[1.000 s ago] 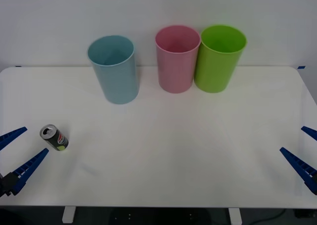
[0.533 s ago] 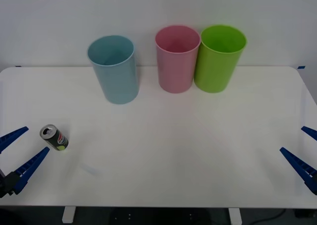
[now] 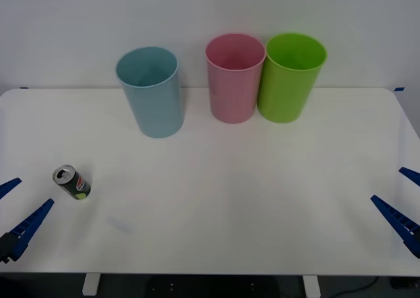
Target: Grasp the object on the table and drop it into the matching bin: aluminum can to the light blue bin, PET bottle to the pink bin.
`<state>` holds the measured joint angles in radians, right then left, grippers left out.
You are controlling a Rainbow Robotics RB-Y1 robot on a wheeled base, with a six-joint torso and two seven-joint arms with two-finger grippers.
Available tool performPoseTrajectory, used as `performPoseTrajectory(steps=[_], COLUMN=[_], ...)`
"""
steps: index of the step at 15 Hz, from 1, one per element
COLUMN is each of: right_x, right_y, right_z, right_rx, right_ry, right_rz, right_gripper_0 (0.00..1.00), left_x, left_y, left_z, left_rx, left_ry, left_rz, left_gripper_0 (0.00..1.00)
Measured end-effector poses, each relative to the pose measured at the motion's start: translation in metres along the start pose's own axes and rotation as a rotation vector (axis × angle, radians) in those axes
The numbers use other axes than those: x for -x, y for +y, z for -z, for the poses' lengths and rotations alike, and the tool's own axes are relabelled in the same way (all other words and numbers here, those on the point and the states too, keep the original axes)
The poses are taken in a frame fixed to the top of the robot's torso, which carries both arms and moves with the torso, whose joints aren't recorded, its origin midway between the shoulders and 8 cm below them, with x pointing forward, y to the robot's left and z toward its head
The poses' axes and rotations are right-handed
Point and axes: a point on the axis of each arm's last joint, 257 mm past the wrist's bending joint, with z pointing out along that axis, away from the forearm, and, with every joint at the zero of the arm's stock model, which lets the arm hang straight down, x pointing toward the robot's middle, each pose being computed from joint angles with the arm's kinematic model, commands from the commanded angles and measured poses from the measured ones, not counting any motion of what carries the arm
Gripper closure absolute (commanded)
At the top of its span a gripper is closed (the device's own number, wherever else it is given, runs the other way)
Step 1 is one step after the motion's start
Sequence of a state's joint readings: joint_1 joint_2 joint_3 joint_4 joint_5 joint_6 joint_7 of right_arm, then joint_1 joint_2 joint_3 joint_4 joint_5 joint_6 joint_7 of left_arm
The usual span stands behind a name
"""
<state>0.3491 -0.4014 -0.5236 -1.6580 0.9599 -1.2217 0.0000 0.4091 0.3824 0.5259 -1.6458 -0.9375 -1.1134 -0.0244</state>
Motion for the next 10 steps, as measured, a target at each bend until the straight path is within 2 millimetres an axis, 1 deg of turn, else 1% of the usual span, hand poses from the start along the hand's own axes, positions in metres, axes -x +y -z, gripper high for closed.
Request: performPoseTrajectory(steps=[3,6,10], right_x=[0.000,0.000,0.000], right_y=[0.000,0.000,0.000], right_z=[0.000,0.000,0.000], right_rx=[0.000,0.000,0.000], right_ry=[0.000,0.000,0.000], right_rz=[0.000,0.000,0.000], right_gripper_0=[0.00,0.00,0.00], left_x=[-0.016,-0.028,-0.054], left_y=[0.014,0.022,0.033], left_z=[0.011,0.021,0.032], left_rx=[0.076,0.119,0.167], left_ry=[0.047,0.083,0.186], left_rz=[-0.004,-0.011,-0.074], left_gripper_0=[0.00,0.00,0.00])
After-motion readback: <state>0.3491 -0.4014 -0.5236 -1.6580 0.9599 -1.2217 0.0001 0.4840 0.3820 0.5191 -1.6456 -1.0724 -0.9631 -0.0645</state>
